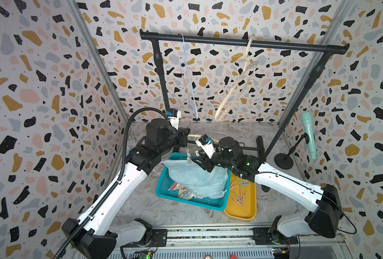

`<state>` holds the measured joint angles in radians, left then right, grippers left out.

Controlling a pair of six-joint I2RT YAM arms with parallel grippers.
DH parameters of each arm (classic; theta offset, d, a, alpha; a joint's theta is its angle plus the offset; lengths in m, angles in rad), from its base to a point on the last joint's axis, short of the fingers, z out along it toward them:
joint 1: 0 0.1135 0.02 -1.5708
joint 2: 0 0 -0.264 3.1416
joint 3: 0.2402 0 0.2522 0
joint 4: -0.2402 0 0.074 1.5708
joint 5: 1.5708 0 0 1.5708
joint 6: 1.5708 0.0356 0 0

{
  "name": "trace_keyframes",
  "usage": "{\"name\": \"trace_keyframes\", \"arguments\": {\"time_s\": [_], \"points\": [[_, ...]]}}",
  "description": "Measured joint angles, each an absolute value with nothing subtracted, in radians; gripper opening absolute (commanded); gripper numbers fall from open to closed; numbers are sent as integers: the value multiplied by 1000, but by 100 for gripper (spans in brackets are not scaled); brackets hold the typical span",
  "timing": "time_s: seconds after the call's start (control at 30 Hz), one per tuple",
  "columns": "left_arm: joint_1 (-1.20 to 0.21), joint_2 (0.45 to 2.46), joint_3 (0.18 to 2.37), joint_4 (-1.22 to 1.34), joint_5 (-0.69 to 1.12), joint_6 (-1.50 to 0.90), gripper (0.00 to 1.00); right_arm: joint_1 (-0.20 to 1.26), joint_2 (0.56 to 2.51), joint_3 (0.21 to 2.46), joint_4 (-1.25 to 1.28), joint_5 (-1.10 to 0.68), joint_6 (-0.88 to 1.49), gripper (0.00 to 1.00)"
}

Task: Remove the clothespins securing towels to the hanger
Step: Remove the clothespin from the hanger.

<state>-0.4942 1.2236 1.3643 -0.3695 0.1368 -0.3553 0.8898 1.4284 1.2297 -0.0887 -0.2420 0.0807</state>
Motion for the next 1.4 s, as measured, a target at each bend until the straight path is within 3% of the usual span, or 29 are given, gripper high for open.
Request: {"name": "trace_keyframes", "arguments": {"time_s": [0.87,1.23,1.4], "points": [[-495,1256,1404,-408,231,-325,0,846,1428,1230,-94,-370,47,38],[-494,1256,1408,-411,231,-325,0,846,1428,1230,-98,-378,42,29],[-495,1256,1408,-413,231,-325,0,846,1428,1230,-97,-379,43,19]]}}
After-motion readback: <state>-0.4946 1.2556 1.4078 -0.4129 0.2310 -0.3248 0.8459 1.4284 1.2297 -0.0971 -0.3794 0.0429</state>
